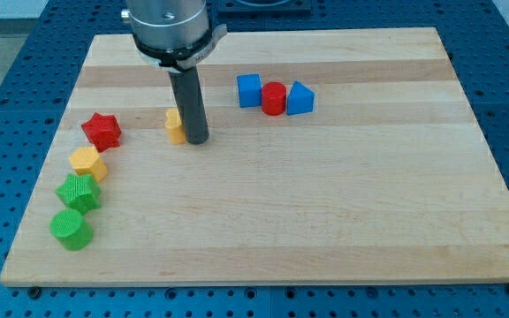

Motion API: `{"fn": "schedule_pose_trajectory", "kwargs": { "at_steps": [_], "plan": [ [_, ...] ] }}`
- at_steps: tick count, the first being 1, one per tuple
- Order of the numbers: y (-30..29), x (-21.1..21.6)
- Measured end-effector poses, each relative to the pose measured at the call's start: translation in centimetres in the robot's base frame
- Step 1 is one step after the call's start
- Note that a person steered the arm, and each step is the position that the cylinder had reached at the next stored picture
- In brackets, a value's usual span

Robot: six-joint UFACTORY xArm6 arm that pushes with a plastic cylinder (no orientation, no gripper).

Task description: Push the yellow heart to the line of blocks

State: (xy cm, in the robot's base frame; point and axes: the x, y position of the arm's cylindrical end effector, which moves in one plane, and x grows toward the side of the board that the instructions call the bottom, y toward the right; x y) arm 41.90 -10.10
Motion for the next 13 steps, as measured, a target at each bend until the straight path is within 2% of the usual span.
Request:
{"fn": "schedule_pose_trajectory", "kwargs": {
  "at_steps": [3, 8, 12, 13],
  "plan": [
    [-4.4, -2.9],
    [-7.4, 0.7],
    [-7.5, -1.5],
    [-5.8, -1.7]
  ]
}}
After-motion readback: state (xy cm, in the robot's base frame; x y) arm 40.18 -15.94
